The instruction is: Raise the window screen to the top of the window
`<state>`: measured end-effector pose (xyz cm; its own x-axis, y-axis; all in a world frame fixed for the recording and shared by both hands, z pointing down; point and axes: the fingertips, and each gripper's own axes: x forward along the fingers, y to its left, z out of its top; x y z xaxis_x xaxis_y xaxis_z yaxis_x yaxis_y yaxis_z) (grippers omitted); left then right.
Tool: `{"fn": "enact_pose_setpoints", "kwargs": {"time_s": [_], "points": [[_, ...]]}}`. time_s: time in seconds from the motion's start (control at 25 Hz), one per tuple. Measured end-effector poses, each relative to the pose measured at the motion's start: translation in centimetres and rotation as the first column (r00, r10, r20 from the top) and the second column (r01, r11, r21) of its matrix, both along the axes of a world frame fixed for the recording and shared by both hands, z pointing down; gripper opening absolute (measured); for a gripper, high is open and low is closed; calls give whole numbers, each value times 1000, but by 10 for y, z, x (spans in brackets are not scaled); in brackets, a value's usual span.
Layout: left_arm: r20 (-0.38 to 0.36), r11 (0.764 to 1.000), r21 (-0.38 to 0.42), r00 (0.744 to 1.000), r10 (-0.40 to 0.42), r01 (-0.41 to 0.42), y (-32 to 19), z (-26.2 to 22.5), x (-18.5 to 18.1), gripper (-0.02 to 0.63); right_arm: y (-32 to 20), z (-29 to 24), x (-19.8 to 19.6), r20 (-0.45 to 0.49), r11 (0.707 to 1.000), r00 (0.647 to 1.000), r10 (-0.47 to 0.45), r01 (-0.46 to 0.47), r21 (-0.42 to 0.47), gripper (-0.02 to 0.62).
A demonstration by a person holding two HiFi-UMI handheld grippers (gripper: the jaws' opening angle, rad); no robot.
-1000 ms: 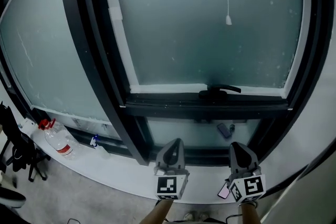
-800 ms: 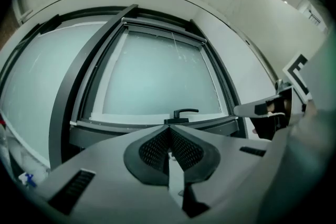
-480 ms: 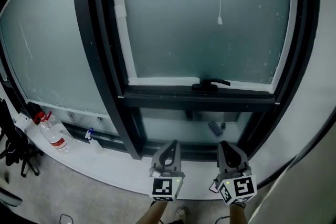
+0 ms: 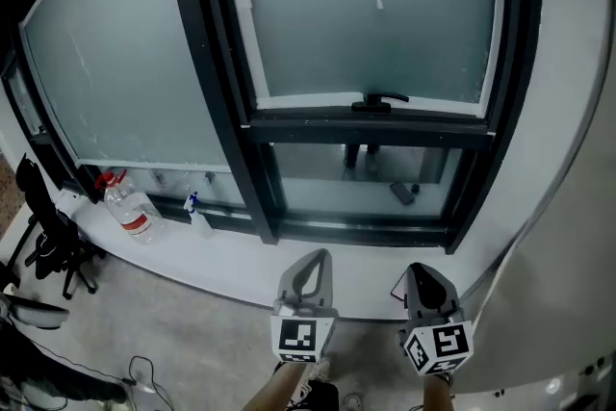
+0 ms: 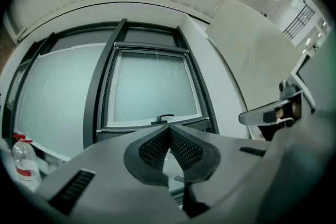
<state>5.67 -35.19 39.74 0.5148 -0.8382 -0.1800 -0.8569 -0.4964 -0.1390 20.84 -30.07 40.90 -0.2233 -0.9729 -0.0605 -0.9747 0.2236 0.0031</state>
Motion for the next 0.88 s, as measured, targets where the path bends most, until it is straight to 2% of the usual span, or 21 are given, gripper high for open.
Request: {"fn": "enact_pose_setpoints", "kwargs": {"time_s": [0.24, 0.44, 0.64, 0.88], "points": [[20, 1000, 17, 1000, 10, -11, 47, -4, -13, 3, 44, 8, -6, 35, 1000, 999, 21, -20, -20, 23], [8, 1000, 7, 1000, 9, -9, 84, 0, -46, 5, 76, 5, -28, 25, 999, 999, 30, -30, -13, 24], [8, 1000, -11, 1000, -11, 11, 135, 8, -112, 5, 117, 7, -85, 10, 999, 1000, 26, -26, -21, 23], [11, 1000, -20, 1000, -4, 4, 215, 19, -203, 5, 203, 21, -175, -8, 999, 999, 46, -46, -21, 23]]}}
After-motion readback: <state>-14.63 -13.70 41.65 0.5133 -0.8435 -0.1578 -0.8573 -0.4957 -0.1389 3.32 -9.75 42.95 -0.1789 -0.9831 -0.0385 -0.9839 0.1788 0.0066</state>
